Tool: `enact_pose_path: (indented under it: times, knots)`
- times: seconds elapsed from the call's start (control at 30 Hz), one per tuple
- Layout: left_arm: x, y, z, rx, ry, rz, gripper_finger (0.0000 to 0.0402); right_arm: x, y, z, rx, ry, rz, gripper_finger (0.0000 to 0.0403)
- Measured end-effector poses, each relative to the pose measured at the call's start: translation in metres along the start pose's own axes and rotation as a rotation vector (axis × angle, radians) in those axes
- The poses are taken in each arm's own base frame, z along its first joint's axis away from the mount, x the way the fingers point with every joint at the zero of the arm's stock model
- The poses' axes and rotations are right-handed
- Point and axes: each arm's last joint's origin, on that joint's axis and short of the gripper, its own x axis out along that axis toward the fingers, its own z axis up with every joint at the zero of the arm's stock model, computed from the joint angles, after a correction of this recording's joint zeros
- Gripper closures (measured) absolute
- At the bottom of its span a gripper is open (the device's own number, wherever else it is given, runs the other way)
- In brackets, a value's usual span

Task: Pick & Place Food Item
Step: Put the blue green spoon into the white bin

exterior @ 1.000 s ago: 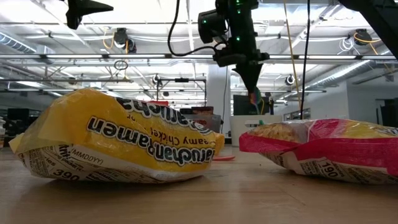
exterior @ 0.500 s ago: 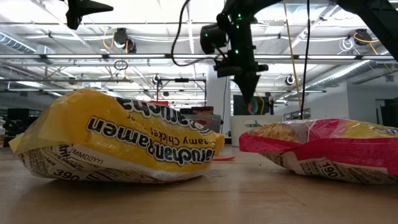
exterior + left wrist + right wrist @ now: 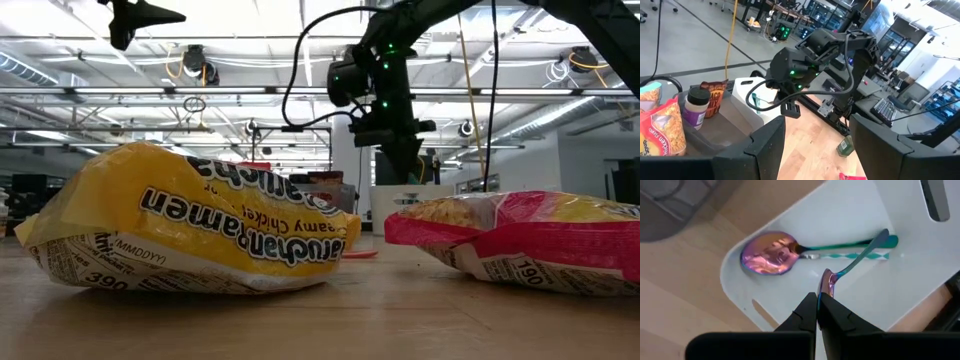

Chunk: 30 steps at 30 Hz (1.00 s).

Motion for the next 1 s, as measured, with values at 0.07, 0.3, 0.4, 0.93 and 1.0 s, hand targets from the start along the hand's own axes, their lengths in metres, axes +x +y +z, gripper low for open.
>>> enact_pose_path:
  times: [0.07, 0.3, 0.4, 0.93, 1.0]
  knots:
    - [0.003, 0.000, -0.001, 0.000, 0.010, 0.005, 0.0172, 0.001, 0.001, 0.001, 0.003, -0.009, 0.003, 0.0403]
    - [0.007, -0.001, -0.003, 0.002, 0.028, 0.010, 0.0172, 0.001, 0.002, 0.005, 0.016, -0.048, 0.023, 0.0403]
    - [0.007, -0.001, -0.003, 0.002, 0.028, 0.009, 0.0172, 0.001, 0.002, 0.005, 0.016, -0.048, 0.026, 0.0401]
    - [0.007, -0.001, -0.003, 0.002, 0.027, 0.007, 0.0172, 0.001, 0.004, 0.010, 0.012, -0.087, 0.073, 0.0387]
    - [0.007, -0.001, -0.003, 0.002, 0.028, 0.006, 0.0172, 0.001, 0.003, 0.012, 0.019, -0.093, 0.091, 0.0395]
